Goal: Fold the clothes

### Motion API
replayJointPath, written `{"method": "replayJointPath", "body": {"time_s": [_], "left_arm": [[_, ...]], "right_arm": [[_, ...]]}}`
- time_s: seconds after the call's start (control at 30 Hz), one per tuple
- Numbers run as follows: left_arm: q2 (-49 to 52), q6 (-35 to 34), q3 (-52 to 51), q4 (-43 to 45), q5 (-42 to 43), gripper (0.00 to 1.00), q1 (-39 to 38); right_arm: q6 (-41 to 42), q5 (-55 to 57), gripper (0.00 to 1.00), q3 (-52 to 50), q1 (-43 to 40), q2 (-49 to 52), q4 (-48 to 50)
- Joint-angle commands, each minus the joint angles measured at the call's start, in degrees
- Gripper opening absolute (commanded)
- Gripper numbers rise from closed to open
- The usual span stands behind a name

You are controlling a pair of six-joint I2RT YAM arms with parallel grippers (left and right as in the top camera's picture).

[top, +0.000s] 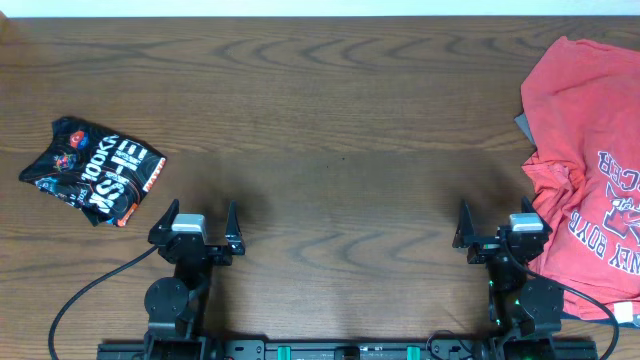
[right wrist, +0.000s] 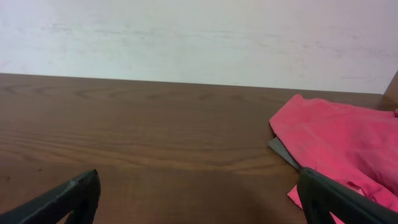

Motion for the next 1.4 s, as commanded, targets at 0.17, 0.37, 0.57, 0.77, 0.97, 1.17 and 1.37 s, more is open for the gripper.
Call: {"method": "replayJointPath", "body": {"time_s": [0.17, 0.37, 0.57, 0.77, 0.97, 1.17, 1.37], "left_arm": [[0.0, 0.9, -0.5, -2.6, 0.1, 0.98, 0.3], [0.0, 0.9, -0.5, -2.6, 0.1, 0.98, 0.3], [0.0, 0.9, -0.5, -2.6, 0.1, 0.98, 0.3], [0.0, 0.9, -0.5, -2.6, 0.1, 0.98, 0.3], [0.2, -0.4, -0.5, -2.6, 0.1, 0.98, 0.3], [3.6, -5.6, 2.0, -6.3, 0.7, 0.98, 0.3], [12.1, -7.9, 8.1, -13.2, 5.3, 0.98, 0.3]], "right_arm": [[-1.0, -0.2, 0.99, -0.1, -1.1, -0.3, -0.2], [-1.0, -0.2, 0.99, -0.1, -1.1, -0.3, -0.2], [-1.0, -0.2, 0.99, -0.1, -1.1, -0.3, -0.2], [-1.0, -1.3, 0.99, -0.1, -1.1, -0.3, -0.3], [0.0, -6.0, 0.99, -0.1, -1.1, -0.3, -0.3], [2.0, -5.5, 0.99, 1.6, -1.1, 2.5, -2.2], [3.8, -0.9, 0.99, 8.6, -1.1, 10.6, -10.6]]}}
